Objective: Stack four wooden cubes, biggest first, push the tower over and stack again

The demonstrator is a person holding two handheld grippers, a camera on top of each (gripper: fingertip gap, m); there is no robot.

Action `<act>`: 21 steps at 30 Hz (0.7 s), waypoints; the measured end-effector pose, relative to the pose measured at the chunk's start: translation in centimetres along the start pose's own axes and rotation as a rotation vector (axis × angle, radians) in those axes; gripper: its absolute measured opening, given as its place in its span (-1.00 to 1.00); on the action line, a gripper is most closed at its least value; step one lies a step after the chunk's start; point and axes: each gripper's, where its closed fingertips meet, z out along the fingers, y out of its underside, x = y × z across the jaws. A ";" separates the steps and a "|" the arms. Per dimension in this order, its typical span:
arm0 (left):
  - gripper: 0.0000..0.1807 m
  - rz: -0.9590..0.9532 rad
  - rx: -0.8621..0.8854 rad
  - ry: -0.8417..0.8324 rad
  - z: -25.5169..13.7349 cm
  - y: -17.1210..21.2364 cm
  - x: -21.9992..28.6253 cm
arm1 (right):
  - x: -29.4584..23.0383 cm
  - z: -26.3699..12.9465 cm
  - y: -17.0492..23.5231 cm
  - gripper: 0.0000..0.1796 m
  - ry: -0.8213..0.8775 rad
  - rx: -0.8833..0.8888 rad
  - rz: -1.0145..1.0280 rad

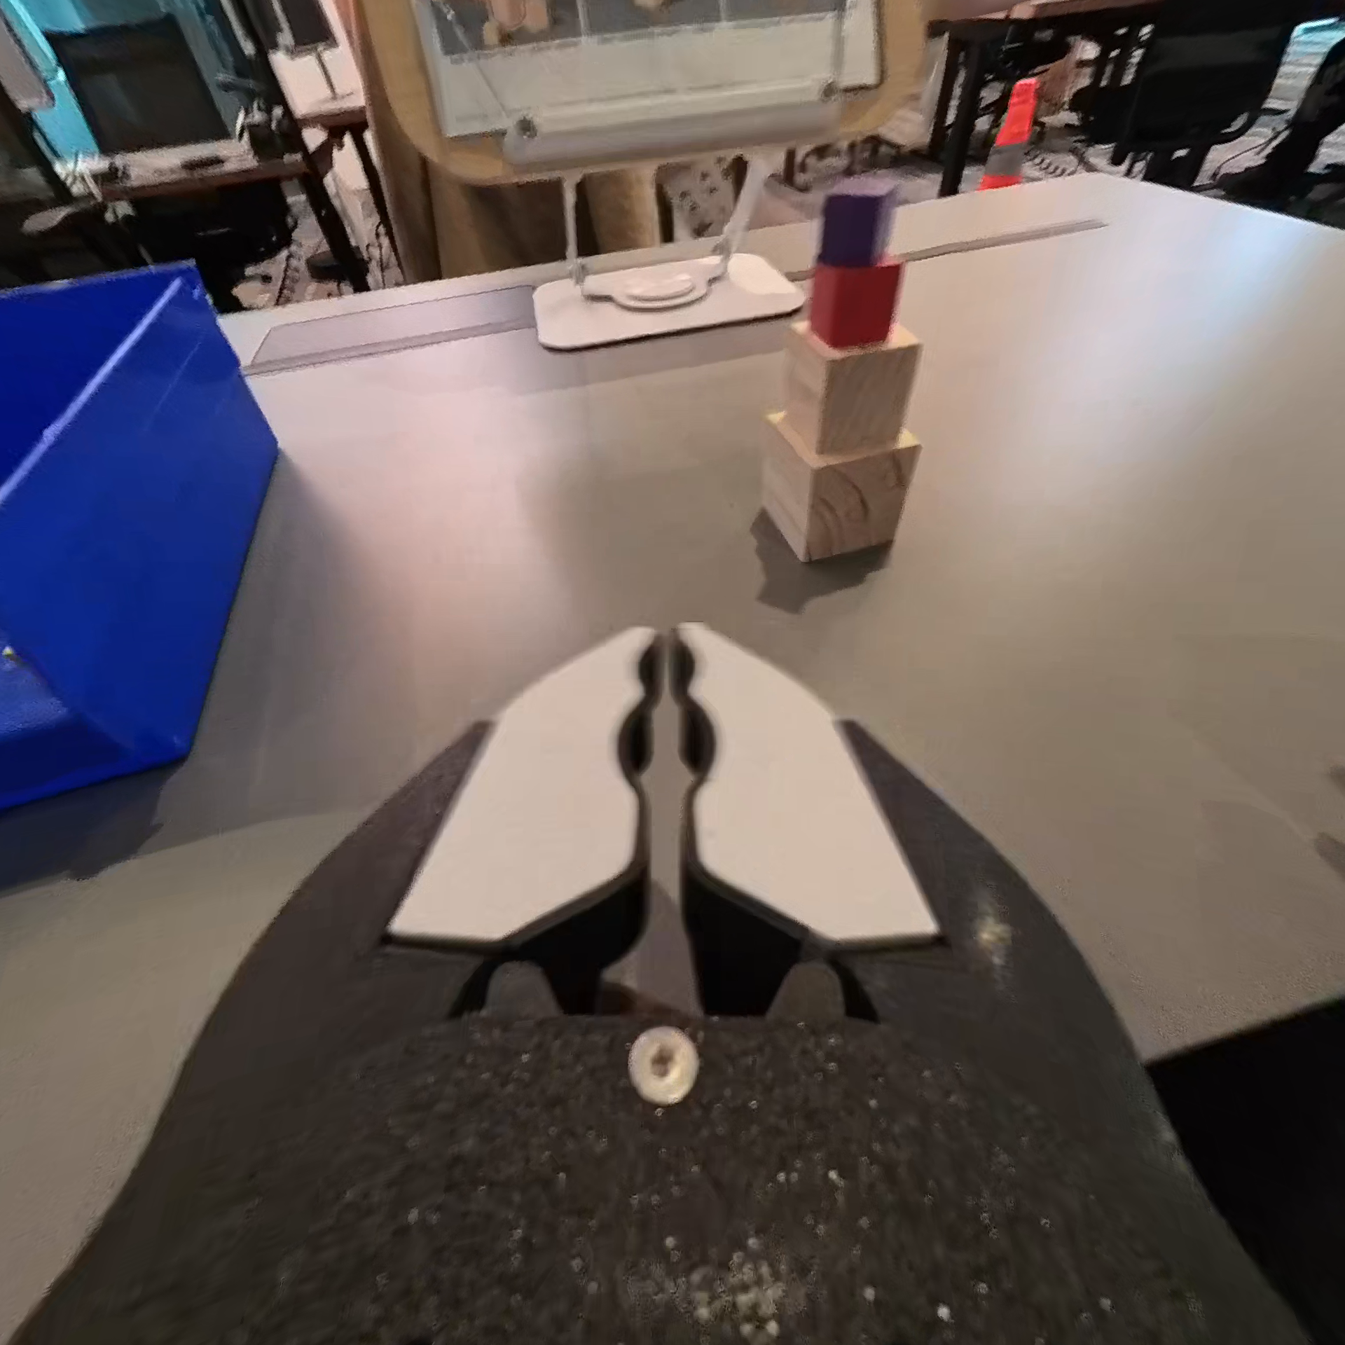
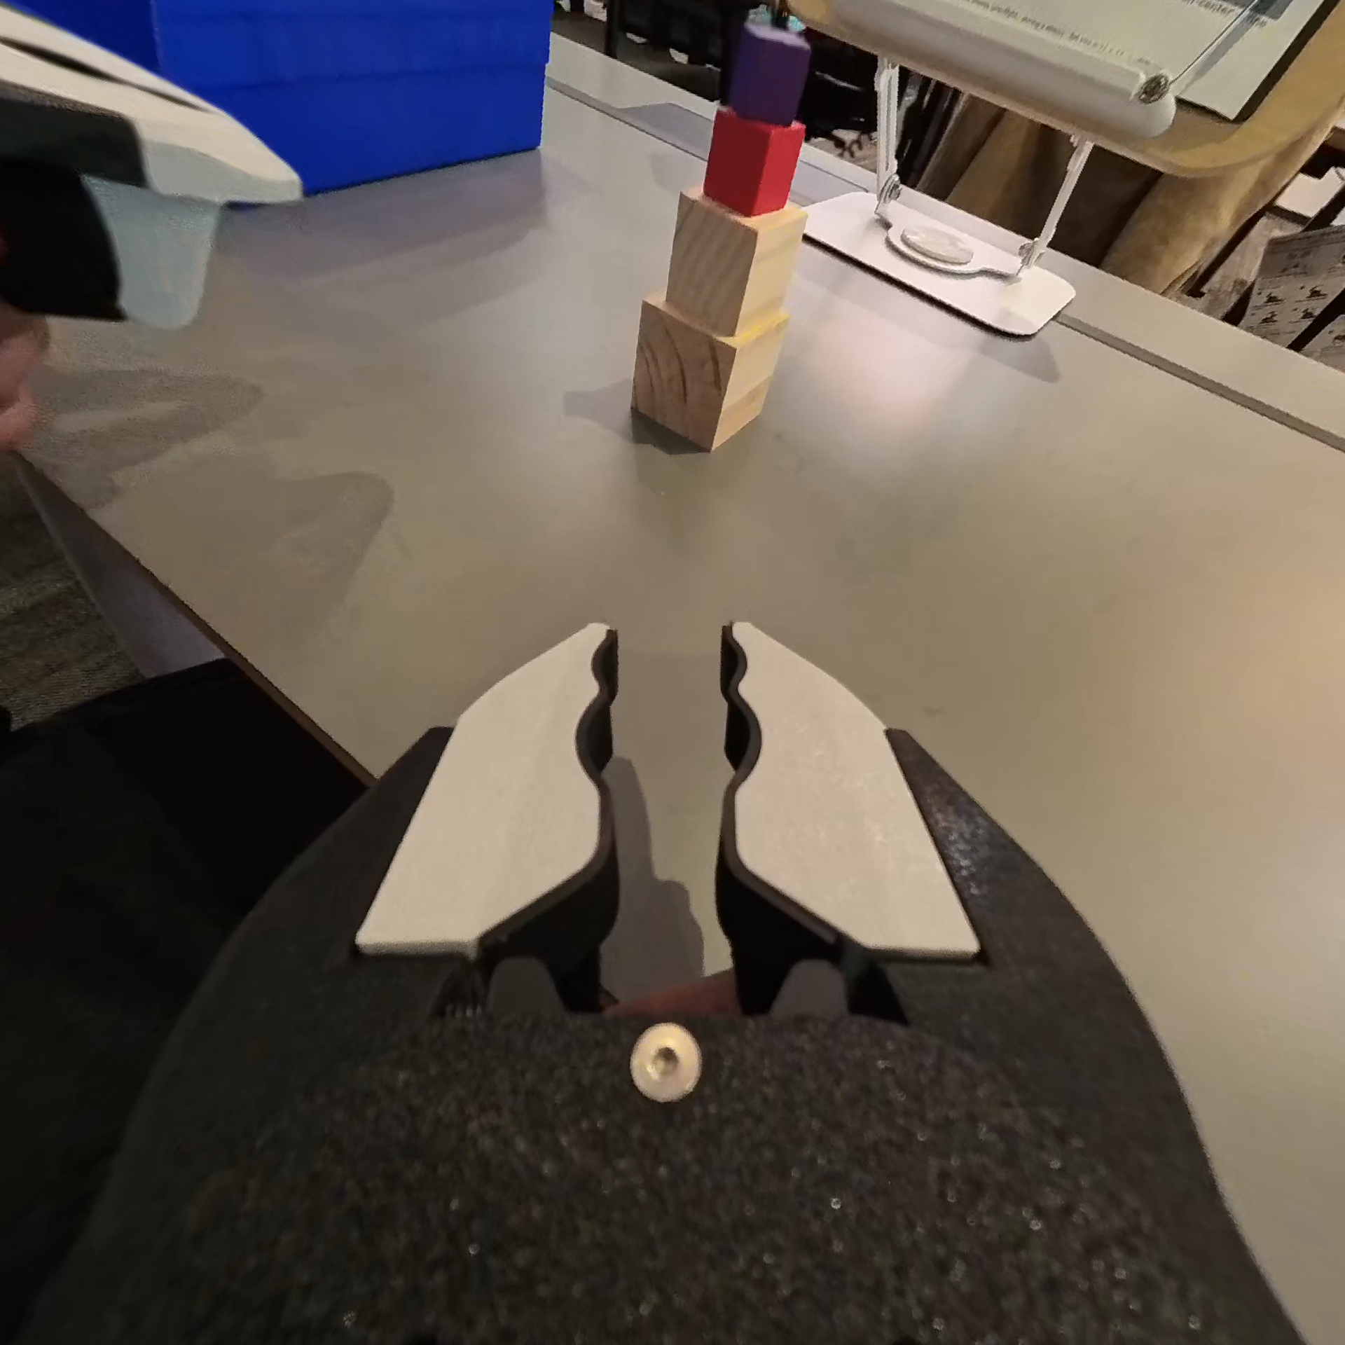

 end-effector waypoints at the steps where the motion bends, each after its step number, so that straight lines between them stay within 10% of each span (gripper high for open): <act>1: -1.00 -0.037 -0.035 -0.022 0.7 0.1 -0.7 | 0.0 -0.1 -0.1 -0.71 -0.006 0.003 0.012; 8: -1.00 -0.386 -0.344 -0.007 8.1 2.9 -2.2 | 0.3 -0.4 -0.2 -0.72 -0.035 0.010 0.051; 13: -1.00 -0.373 -0.488 0.223 15.5 1.4 8.5 | 1.0 -1.2 -1.0 -0.72 -0.025 0.033 0.058; 21: -0.92 -0.382 -0.427 0.206 10.7 0.8 7.8 | 2.6 -2.6 -0.3 -0.73 -0.003 0.031 0.079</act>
